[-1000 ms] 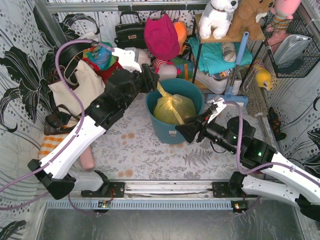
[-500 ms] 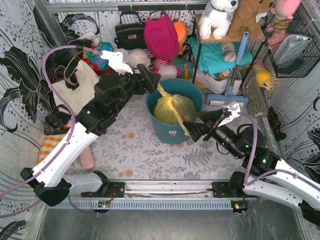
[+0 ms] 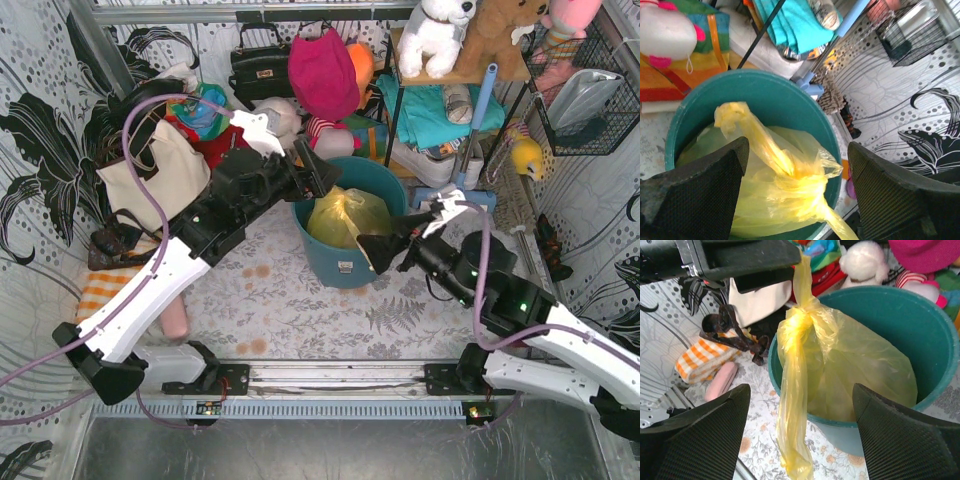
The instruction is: Tie the trash bag
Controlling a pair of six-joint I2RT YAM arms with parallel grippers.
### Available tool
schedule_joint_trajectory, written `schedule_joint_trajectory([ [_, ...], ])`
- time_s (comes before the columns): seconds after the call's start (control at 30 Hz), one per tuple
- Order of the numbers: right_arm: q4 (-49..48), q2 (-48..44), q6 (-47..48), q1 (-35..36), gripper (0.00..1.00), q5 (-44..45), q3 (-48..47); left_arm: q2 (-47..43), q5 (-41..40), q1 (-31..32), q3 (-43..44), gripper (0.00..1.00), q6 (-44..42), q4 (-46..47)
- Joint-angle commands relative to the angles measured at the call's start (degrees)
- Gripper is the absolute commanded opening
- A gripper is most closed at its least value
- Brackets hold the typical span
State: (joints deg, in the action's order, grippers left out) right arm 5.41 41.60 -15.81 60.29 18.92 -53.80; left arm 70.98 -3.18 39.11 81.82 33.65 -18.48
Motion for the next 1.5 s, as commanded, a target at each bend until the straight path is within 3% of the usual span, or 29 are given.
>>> schedule_joint_trajectory([
  [0.0, 9.4, 5.1, -7.2, -0.1, 0.83, -0.6, -5.8, 1.5, 2.3, -0.4, -2.1, 0.87, 1.9, 2.5],
  [0.33, 11.9, 7.7, -13.5, 0.0, 0.71, 2.2, -5.5, 3.2, 2.6, -2.1, -4.4, 0.81, 1.7, 6.3],
  [0.43, 10.9, 7.5, -13.4, 0.0, 0.63, 2.6, -4.7, 3.9, 3.5, -2.8, -4.6, 0.70, 1.4, 7.6],
  [0.53, 9.3, 8.0, -11.6, 0.0, 0.65, 1.6, -4.1, 5.6, 5.0, -3.5, -3.5, 0.60, 0.8, 7.7],
  [0.7, 8.8, 11.2, -11.0, -0.1, 0.61, 0.6, -5.7, 6.7, 5.7, -3.6, -2.5, 0.57, 0.1, 7.7],
  [0.8, 8.9, 12.4, -10.3, -0.1, 0.47, 0.3, -7.1, 6.9, 6.0, -3.7, -2.4, 0.52, -0.1, 8.1],
  [1.0, 6.8, 11.1, -9.6, 0.0, 0.00, 0.9, -7.4, 7.0, 6.7, -3.7, -1.7, 0.21, -1.4, 8.8],
  [1.13, 6.7, 10.6, -6.5, -0.1, 0.00, -2.4, -9.9, 8.2, 7.6, -3.8, 3.3, 0.00, -4.8, 7.9],
  [1.3, 11.3, 11.4, -4.8, -0.1, 0.00, -1.1, -16.0, 11.2, 5.6, -3.9, 11.4, 0.00, -9.2, 6.8],
  [1.47, 11.8, 8.0, -8.1, 0.0, 0.00, -2.8, -9.4, 14.3, 1.3, -3.9, 6.4, 0.00, -11.5, 8.6],
])
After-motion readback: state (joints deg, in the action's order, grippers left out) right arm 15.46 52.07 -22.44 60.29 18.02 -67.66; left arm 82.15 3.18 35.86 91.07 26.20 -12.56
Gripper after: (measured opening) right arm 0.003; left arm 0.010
